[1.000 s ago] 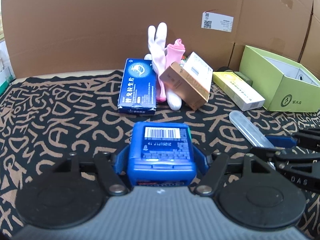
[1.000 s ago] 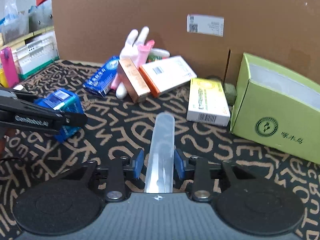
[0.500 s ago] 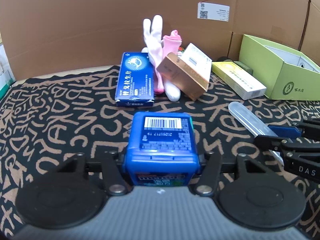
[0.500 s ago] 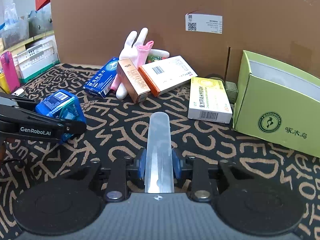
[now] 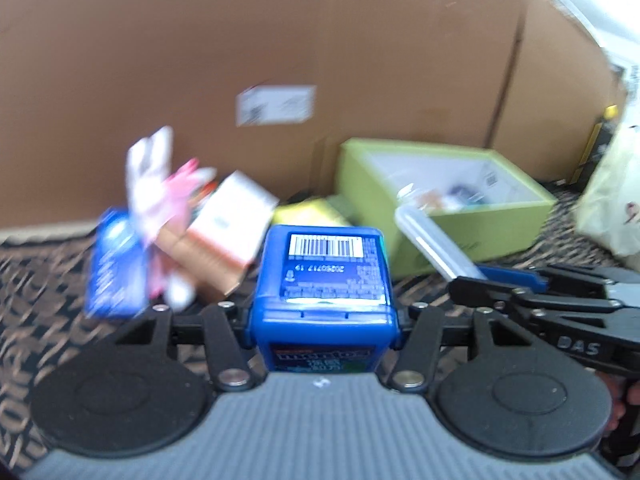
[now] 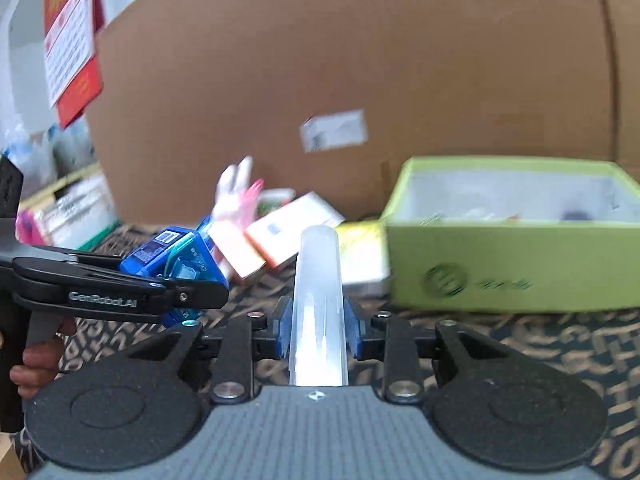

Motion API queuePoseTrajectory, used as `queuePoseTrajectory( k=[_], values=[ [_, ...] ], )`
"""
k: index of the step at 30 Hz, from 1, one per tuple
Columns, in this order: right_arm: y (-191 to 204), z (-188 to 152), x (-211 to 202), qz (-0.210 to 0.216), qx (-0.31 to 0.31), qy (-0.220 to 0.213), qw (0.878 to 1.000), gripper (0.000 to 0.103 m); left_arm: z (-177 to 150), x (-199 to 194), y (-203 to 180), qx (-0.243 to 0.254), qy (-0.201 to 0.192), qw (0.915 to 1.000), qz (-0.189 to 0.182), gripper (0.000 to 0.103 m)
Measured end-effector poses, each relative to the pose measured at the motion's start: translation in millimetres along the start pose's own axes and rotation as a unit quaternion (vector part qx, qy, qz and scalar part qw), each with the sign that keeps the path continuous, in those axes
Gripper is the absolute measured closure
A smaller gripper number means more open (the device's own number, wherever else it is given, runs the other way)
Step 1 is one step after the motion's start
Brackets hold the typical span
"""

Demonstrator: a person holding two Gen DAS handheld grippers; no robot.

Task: Organize objects
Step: 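Carry the clear tube and blue box into the green shoebox and release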

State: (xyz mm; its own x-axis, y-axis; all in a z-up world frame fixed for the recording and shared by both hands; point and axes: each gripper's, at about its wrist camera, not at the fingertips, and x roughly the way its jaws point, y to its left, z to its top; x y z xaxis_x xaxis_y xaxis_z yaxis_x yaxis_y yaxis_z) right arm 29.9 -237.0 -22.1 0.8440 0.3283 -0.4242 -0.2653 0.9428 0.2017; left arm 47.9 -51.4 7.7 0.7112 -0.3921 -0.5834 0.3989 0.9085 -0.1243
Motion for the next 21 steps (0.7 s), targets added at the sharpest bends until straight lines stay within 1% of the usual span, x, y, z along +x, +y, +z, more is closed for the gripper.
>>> queuePoseTrajectory(
  k=[4, 6, 10, 13, 16, 18, 19, 21],
  values=[
    [-32.7, 19.4, -15.1, -0.033, 0.016, -0.023, 0.999, 0.072, 32.7, 15.4, -37.2, 0.024, -0.022, 0.9992, -0.024, 0.048],
    [-50.2, 29.5, -20.1, -0.053, 0.024, -0.034, 0.998, 0.072, 49.3, 25.8, -53.7, 0.028, -0.028, 0.9986, -0.036, 0.048],
    [-85.8, 50.4, -21.1, -0.094, 0.040, -0.051, 0.993, 0.072, 80.0, 54.5, -83.9, 0.023, -0.027, 0.9973, -0.065, 0.048],
    [-110.6, 64.1, -15.7, -0.114, 0.053, -0.058, 0.990, 0.072, 98.2, 86.4, -106.0, 0.023, -0.021, 0.9961, -0.083, 0.048],
    [-132.0, 76.1, -4.2, -0.135, 0.054, -0.058, 0.988, 0.072, 110.8, 122.6, -122.6, 0.020, -0.009, 0.9961, -0.085, 0.048],
    [-143.6, 81.1, 5.5, -0.149, 0.048, -0.057, 0.986, 0.071, 117.6, 144.4, -130.7, 0.013, -0.002, 0.9968, -0.079, 0.048],
    [-149.6, 82.6, 8.4, -0.163, 0.045, -0.058, 0.984, 0.071, 120.6, 154.9, -133.6, 0.009, 0.002, 0.9972, -0.075, 0.048],
    [-162.8, 82.8, 14.3, -0.175, 0.042, -0.061, 0.982, 0.071, 123.5, 172.2, -138.4, 0.003, 0.010, 0.9977, -0.067, 0.048]
  ],
)
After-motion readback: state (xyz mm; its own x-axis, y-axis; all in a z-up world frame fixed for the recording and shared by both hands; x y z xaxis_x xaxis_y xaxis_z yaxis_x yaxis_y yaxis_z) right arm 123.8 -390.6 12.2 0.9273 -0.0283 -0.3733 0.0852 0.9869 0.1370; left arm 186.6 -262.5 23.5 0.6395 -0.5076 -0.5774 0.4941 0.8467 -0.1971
